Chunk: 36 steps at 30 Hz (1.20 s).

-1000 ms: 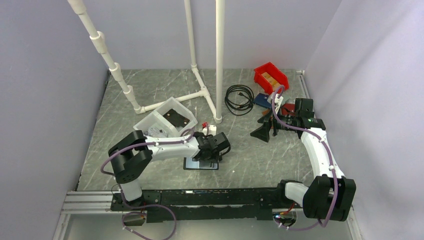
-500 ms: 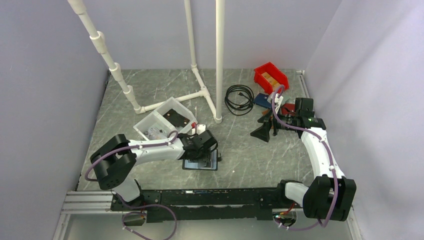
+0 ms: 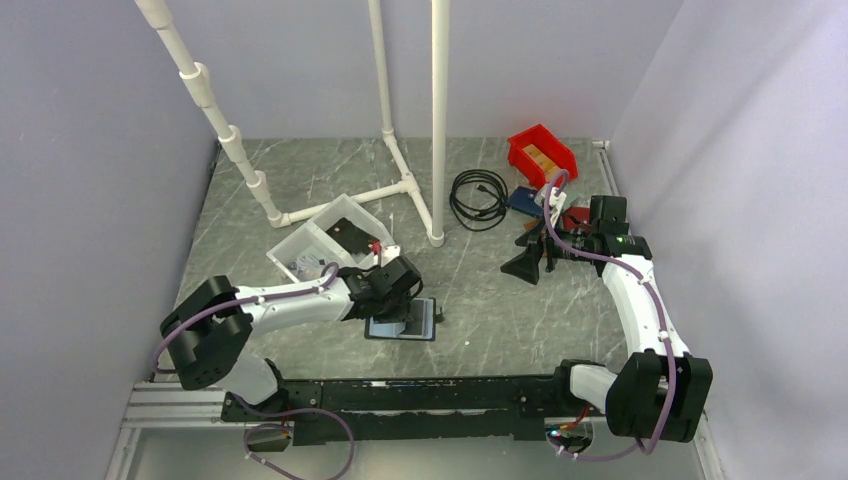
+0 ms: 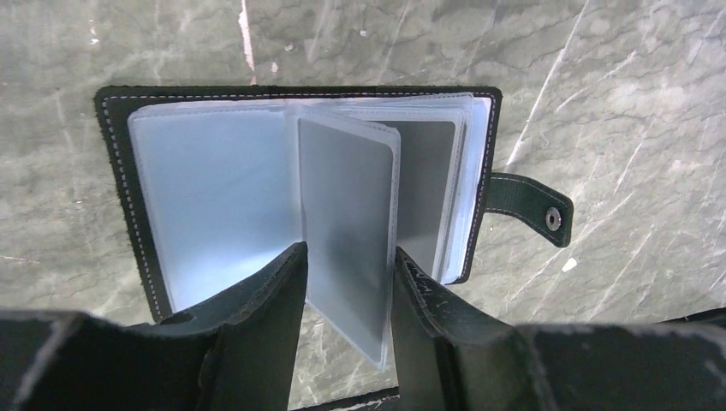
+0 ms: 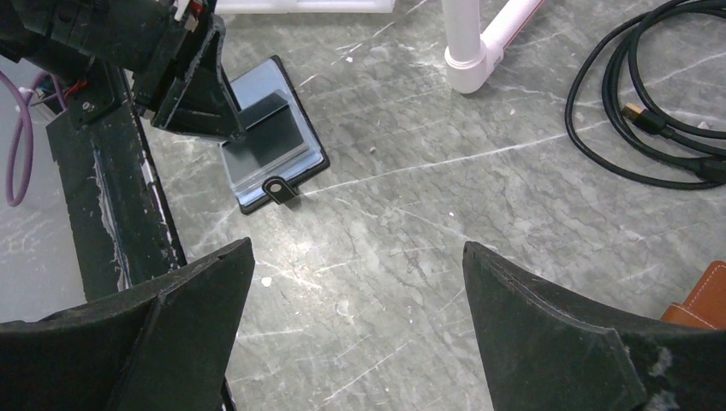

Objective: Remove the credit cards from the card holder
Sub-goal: Remove the credit card from the card holder.

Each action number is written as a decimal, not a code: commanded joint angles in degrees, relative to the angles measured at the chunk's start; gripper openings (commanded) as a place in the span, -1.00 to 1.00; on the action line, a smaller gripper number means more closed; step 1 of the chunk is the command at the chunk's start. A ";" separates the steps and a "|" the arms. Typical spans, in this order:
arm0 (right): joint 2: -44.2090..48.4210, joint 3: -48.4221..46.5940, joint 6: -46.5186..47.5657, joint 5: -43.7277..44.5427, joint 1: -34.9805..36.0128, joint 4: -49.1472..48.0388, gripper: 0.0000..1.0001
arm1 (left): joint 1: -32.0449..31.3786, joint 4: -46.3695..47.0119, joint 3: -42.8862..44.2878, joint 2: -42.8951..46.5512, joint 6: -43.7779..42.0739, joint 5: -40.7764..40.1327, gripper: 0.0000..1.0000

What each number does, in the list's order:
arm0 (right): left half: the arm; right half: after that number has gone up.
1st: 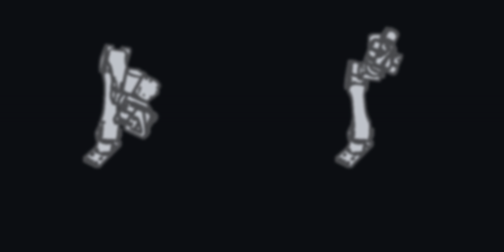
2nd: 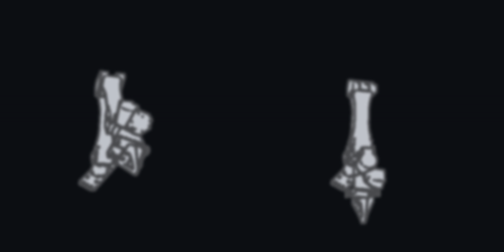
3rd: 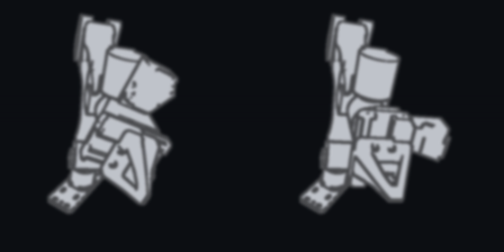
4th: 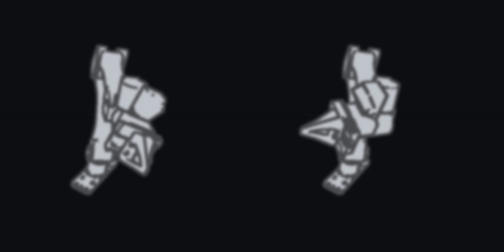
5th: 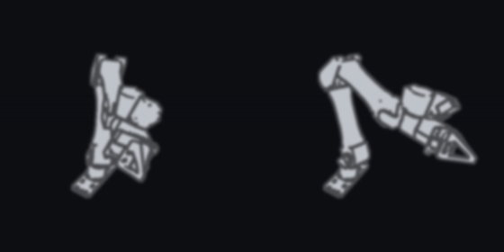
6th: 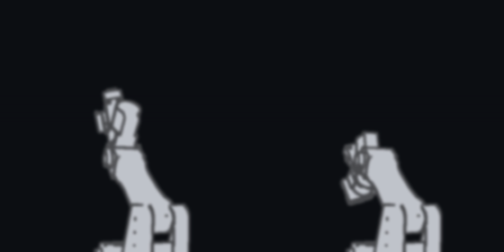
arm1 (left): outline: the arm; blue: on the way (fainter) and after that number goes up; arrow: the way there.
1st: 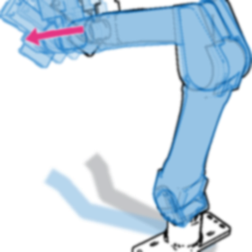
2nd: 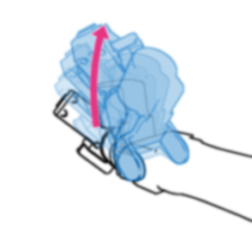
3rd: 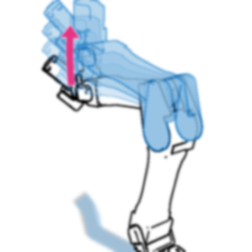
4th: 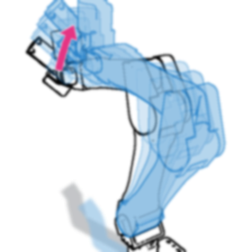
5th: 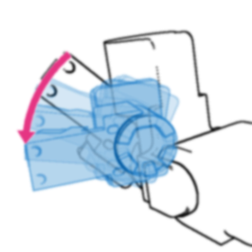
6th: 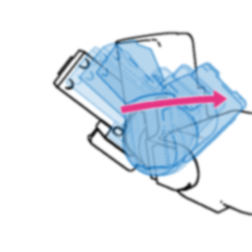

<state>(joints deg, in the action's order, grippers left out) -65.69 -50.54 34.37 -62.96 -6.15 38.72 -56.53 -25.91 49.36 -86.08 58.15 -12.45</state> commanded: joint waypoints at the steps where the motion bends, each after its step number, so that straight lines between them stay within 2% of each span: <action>1: -0.34 -2.28 1.40 -0.59 0.30 -0.05 0.89 | 0.96 0.25 -1.20 3.34 0.03 -0.12 -0.11; 11: -0.42 -2.28 1.47 -0.55 0.44 -0.05 0.89 | 2.27 -0.54 -3.80 6.85 -0.32 -0.34 -0.23; 24: -0.66 -2.31 1.49 -0.44 0.61 0.02 0.89 | 3.68 0.58 -6.35 10.41 -1.40 1.39 -0.66; 29: -0.88 -2.37 1.58 -0.45 0.83 0.12 0.89 | 4.58 3.59 -8.75 12.12 -2.26 3.34 -0.66; 33: -1.01 -2.15 1.27 -0.86 1.17 -0.17 0.89 | 5.23 6.34 -11.03 14.54 -3.05 4.62 -0.39; 36: -1.33 -1.74 0.39 -1.62 2.37 -0.92 0.89 | 6.08 8.31 -12.63 15.97 -3.63 5.97 -0.38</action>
<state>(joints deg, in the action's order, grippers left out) -66.50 -50.54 34.39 -62.96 -5.06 39.05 -51.44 -22.35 38.24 -72.90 56.10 -8.82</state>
